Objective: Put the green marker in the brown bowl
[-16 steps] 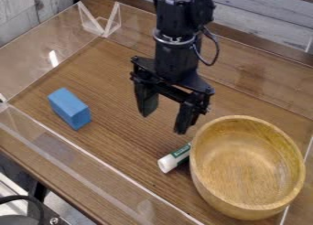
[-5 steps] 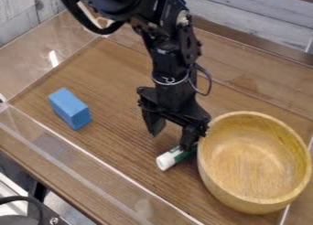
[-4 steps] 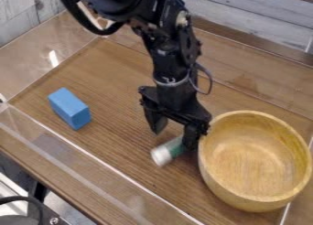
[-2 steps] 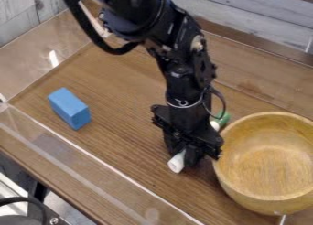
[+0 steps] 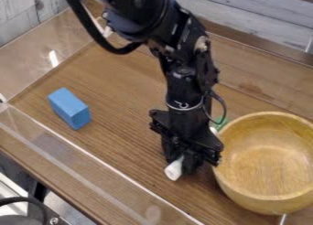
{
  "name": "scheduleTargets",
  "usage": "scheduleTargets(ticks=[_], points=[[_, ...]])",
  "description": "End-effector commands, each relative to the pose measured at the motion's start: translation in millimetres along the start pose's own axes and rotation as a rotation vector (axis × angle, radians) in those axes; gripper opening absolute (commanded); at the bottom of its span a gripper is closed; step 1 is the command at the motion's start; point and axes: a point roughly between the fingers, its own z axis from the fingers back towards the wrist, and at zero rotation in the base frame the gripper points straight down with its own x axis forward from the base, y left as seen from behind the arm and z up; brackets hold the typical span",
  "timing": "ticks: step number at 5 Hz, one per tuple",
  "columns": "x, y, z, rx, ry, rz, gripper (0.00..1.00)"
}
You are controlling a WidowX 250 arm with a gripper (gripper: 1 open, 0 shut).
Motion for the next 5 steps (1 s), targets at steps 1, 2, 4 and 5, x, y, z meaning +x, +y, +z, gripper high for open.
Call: scheduleTargets(ticks=[1,2,4,5], points=[[9.7,-4,21.4,0.007,-0.045,-0.005,0.00],[8.7,-4,28.5,0.011,-0.033,0.007,0.00],[7.0,-4,39.5,0.017,-0.017,0.017,0.00],[6.0,-5,43.2,0.017,-0.012,0.018,0.00]])
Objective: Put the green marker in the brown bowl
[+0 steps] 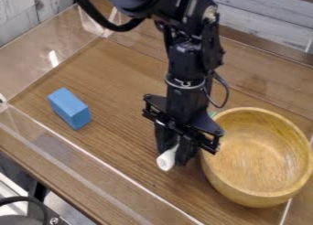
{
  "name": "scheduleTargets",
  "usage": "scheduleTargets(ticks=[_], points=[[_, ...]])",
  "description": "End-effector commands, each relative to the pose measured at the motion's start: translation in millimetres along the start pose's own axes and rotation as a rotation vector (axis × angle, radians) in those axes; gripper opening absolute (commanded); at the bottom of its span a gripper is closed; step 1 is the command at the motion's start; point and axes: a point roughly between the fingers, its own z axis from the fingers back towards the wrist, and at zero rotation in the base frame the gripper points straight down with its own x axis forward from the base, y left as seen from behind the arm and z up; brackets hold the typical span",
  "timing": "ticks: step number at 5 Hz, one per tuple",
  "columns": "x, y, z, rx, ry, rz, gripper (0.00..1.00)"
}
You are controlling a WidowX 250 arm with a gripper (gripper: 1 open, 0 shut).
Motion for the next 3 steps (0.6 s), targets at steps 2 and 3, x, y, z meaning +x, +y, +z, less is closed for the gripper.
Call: scheduleTargets(ticks=[2,3], points=[[8.5,-2.9,24.2,-0.005,-0.075,-0.015,0.00],[8.4,-3.5,24.8,-0.008,-0.076,-0.017,0.00]])
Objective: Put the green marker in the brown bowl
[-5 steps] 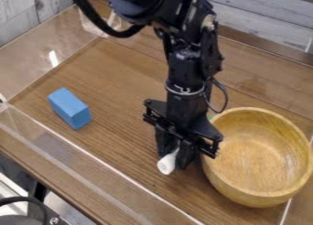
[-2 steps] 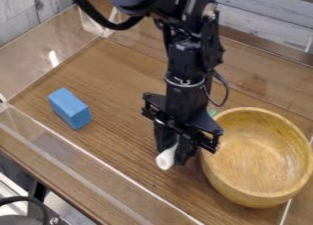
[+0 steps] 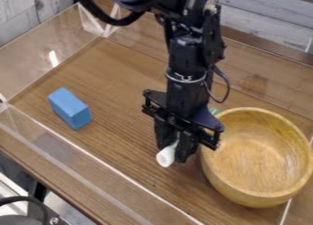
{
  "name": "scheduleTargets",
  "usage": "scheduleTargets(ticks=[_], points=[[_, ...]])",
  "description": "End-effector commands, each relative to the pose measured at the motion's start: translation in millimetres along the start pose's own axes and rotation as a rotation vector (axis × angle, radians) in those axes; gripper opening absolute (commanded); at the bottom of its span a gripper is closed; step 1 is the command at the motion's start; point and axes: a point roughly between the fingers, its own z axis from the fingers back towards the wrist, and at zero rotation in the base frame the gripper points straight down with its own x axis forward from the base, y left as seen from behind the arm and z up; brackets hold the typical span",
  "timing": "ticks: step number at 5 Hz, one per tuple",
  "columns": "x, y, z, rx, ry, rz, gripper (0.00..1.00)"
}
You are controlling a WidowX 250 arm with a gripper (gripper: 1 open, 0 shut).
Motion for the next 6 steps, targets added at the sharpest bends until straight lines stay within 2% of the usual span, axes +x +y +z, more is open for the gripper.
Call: scheduleTargets(ticks=[1,6], points=[[8.9,-3.4,18.7,-0.009,-0.079,-0.017,0.00],[8.4,-5.1,23.0,-0.019,-0.082,-0.024,0.00]])
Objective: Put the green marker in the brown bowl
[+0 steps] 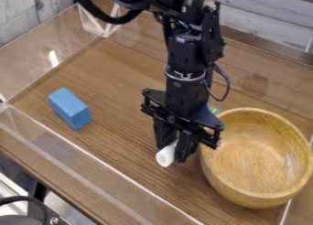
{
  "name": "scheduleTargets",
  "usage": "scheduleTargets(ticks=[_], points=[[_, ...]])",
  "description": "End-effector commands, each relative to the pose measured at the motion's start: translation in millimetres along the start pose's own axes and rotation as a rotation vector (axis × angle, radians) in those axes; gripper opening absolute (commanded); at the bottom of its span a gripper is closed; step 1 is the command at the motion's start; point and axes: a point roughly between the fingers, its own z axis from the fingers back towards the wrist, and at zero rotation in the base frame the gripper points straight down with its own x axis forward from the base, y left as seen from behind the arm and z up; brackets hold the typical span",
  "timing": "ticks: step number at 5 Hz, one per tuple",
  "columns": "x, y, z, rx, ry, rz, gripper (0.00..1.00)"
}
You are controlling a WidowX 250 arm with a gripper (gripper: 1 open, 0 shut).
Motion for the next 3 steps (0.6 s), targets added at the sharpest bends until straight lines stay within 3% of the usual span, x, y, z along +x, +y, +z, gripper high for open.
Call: scheduleTargets(ticks=[1,3], points=[[10.3,-4.0,21.3,-0.010,-0.087,-0.030,0.00],[9.8,-4.5,25.4,-0.011,-0.091,-0.037,0.00]])
